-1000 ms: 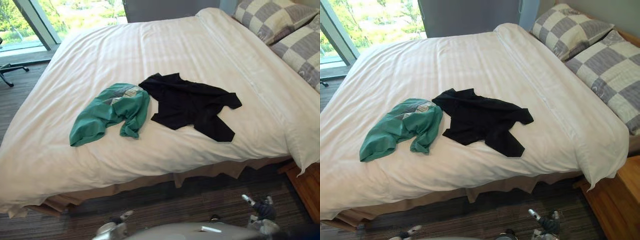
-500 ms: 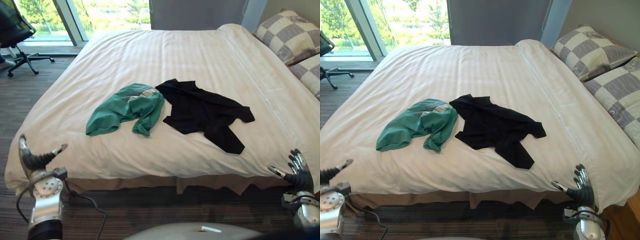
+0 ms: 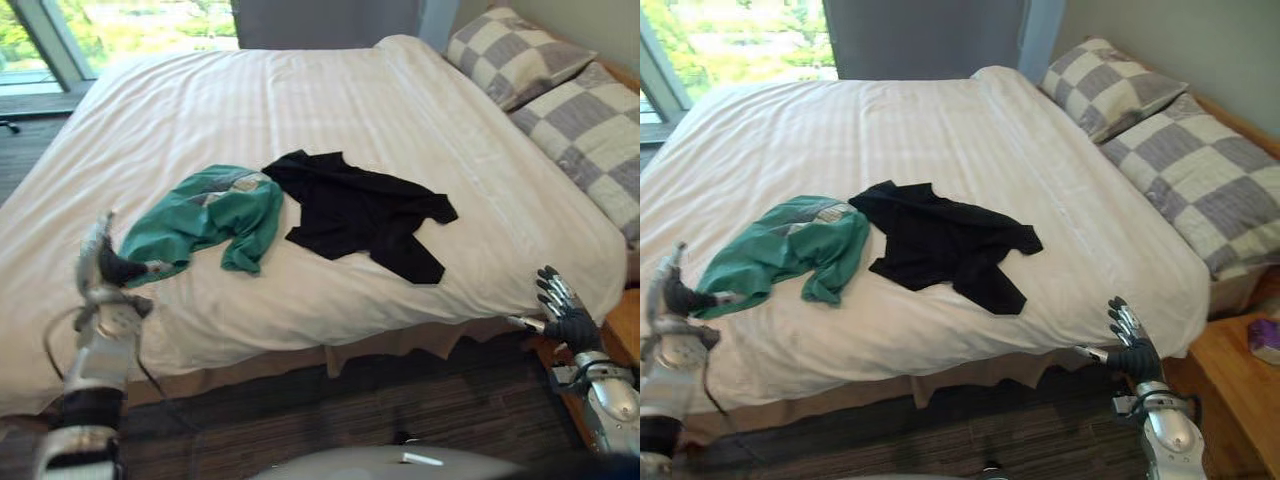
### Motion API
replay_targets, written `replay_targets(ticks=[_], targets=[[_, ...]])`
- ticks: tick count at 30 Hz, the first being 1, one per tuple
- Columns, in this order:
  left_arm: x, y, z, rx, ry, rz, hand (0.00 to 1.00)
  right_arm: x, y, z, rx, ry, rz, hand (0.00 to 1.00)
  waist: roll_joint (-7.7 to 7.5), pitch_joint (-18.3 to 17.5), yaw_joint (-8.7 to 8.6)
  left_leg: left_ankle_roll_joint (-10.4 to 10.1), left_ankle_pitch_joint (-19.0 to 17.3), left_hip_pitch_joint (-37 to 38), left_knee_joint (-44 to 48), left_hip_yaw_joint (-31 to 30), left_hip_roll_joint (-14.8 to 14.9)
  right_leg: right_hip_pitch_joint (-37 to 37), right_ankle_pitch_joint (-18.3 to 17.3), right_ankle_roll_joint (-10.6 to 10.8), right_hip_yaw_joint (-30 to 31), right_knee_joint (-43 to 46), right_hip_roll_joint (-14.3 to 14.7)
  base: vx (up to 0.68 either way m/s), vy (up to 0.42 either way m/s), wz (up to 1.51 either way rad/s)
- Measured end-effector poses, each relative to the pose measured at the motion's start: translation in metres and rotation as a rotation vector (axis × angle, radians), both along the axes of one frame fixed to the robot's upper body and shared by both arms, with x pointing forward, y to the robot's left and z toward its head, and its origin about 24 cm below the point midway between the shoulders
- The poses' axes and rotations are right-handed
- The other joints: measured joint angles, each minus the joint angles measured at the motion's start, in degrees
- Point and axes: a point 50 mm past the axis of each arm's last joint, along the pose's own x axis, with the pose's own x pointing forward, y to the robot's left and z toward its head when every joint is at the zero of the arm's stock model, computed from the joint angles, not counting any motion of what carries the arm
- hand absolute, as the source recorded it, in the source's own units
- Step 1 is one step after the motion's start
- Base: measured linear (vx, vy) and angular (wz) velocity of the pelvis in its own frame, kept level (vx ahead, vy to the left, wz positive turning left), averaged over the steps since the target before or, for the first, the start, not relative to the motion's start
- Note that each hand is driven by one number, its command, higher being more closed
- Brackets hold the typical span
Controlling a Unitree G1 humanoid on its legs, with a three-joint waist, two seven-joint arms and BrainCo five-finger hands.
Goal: Tidy the bed and pick cloth on bed and put in laundry
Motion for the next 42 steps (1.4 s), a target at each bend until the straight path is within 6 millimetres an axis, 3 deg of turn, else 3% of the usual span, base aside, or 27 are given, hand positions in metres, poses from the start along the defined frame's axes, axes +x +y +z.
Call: replay_targets(ticks=[2,6,13,16,21,24,29,30,32,36,39,42], targets=[[0.014,0.014,0.041,0.047,-0.082,0.046,0.00,0.004,0.013,-0.007,0.029,-0.004,0.021,0.00,-2.33,2.00,-0.26,-0.06,1.14,-2.90,0.00,0.06,0.65,-2.88,0.84,-1.14,0.84,-0.74,0.98,-0.10,-0.070,-0.11],[0.022,0.025,0.078,0.104,-0.150,0.107,0.00,0.005,0.016,-0.007,0.062,-0.042,-0.021,0.00,-4.31,6.12,-0.35,-0.31,2.37,-4.66,0.01,0.07,2.16,-4.11,2.81,-1.67,1.06,-2.15,2.69,-0.05,-0.085,-0.06],[0.037,0.014,0.178,0.268,-0.304,0.102,0.00,0.007,0.029,-0.005,0.186,-0.147,-0.057,0.00,-8.60,10.97,-0.40,-0.81,3.23,-10.60,2.40,-0.58,5.25,-8.72,4.00,-3.25,2.40,-2.08,4.92,-0.01,-0.043,0.02],[0.038,0.007,0.208,0.303,-0.360,0.107,0.00,0.009,0.036,-0.002,0.223,-0.182,-0.045,0.00,-9.27,13.58,-0.73,-0.83,3.16,-13.86,3.92,-1.13,6.19,-11.17,5.30,-3.53,2.44,-2.56,5.32,-0.04,-0.022,0.05],[0.041,0.001,0.223,0.326,-0.366,0.129,0.00,0.011,0.043,0.011,0.239,-0.260,-0.011,0.00,-9.18,16.45,-1.80,-0.86,3.16,-18.59,5.98,-1.59,7.64,-14.72,6.76,-4.00,2.60,-3.37,6.00,-0.05,-0.021,-0.01],[0.043,-0.009,0.238,0.314,-0.397,0.130,0.00,0.014,0.046,0.033,0.276,-0.373,0.016,0.00,-8.98,18.80,-2.11,-0.89,3.16,-22.60,8.07,-1.60,9.06,-18.01,7.71,-4.20,2.58,-3.41,6.41,-0.06,-0.028,-0.08],[0.058,-0.033,0.236,0.253,-0.397,0.078,0.00,0.012,0.040,0.066,0.349,-0.541,0.034,0.00,-7.83,22.06,-2.04,-1.13,1.61,-28.33,13.12,-1.84,11.61,-22.05,8.43,-4.08,2.14,-3.14,7.21,-0.03,-0.011,-0.05],[0.057,-0.035,0.238,0.257,-0.406,0.075,1.00,0.012,0.039,0.071,0.350,-0.562,0.040,0.00,-7.67,22.16,-2.08,-1.01,1.41,-29.61,13.94,-1.86,11.80,-23.07,8.47,-4.03,2.10,-3.04,7.17,-0.01,-0.016,-0.13],[0.062,-0.045,0.238,0.244,-0.422,0.055,1.00,0.011,0.030,0.087,0.342,-0.619,0.067,0.00,-5.84,23.45,-1.87,-0.60,1.04,-32.69,16.21,-1.83,12.48,-25.71,8.88,-3.87,2.06,-2.16,7.04,0.00,-0.002,-0.04],[0.067,-0.049,0.226,0.260,-0.323,0.022,1.00,0.013,0.025,0.103,0.363,-0.697,0.113,0.00,-3.77,24.10,-1.40,-0.52,0.86,-34.11,17.28,-0.37,12.78,-27.97,8.85,-3.82,2.22,-0.95,6.89,0.01,0.002,-0.06],[0.068,-0.052,0.219,0.292,-0.252,0.003,1.00,0.017,0.023,0.126,0.320,-0.768,0.181,0.00,-2.72,24.19,-1.43,0.13,0.42,-34.34,17.98,0.89,12.44,-29.21,8.81,-3.76,2.41,-0.27,6.30,0.02,0.005,-0.11],[0.076,-0.064,0.199,0.359,-0.135,-0.061,1.00,0.017,0.021,0.160,0.233,-0.881,0.248,0.00,-0.47,23.74,-1.53,0.50,0.20,-34.04,17.90,1.29,11.59,-29.28,8.50,-3.24,2.43,0.16,5.72,0.03,0.002,0.02]])
